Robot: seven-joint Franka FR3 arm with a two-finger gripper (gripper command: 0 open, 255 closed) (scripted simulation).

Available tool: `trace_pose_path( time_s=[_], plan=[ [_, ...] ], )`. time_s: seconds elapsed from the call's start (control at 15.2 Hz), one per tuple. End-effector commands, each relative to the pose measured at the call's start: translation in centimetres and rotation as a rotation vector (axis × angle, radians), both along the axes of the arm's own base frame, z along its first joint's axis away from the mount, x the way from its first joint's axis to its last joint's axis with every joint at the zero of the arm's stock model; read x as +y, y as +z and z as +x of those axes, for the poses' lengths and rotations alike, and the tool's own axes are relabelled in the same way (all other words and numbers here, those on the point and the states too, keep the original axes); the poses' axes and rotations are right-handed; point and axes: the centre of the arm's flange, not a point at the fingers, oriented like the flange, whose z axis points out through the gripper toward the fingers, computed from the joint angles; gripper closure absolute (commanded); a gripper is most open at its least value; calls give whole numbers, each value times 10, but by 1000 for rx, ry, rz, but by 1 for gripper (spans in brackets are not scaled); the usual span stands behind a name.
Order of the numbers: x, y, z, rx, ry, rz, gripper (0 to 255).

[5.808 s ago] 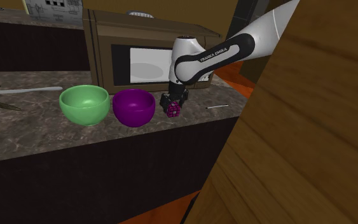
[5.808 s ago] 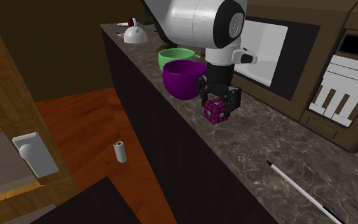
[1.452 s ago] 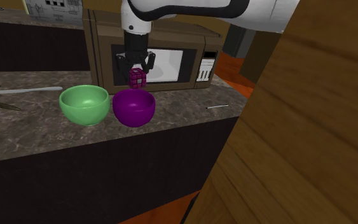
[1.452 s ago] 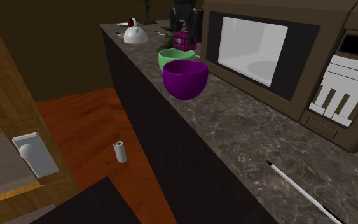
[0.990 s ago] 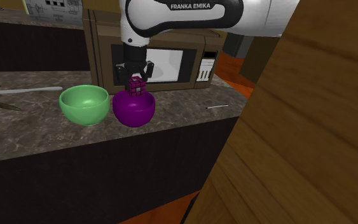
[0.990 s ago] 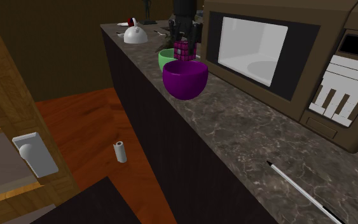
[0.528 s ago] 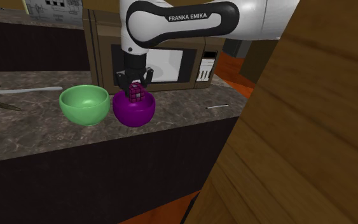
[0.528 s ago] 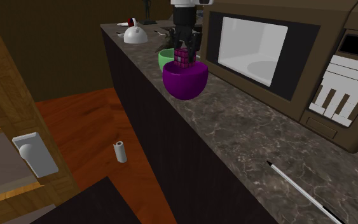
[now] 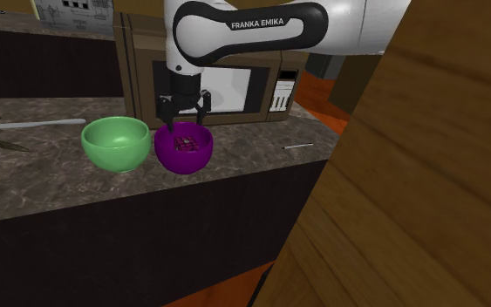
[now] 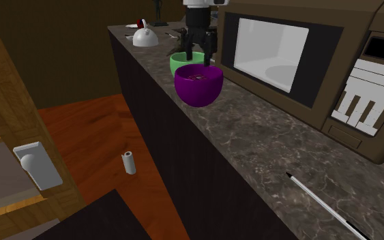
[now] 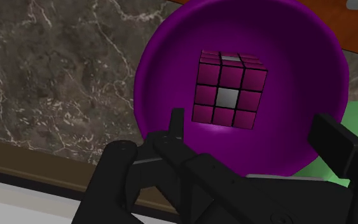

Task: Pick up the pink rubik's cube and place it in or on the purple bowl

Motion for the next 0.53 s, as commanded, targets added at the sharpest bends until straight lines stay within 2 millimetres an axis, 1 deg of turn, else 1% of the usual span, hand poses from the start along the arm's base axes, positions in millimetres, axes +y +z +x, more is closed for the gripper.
trace_pose_path(
  time_s=[0.0, 0.13, 0.33, 0.4, 0.46],
  plan=[
    [0, 0, 0, 0, 0, 0, 0],
    [0, 0, 0, 0, 0, 0, 0],
    [0, 40, 0, 0, 0, 0, 0],
    [1, 50, 0, 0, 0, 0, 0],
    [1, 50, 0, 0, 0, 0, 0]
  ],
)
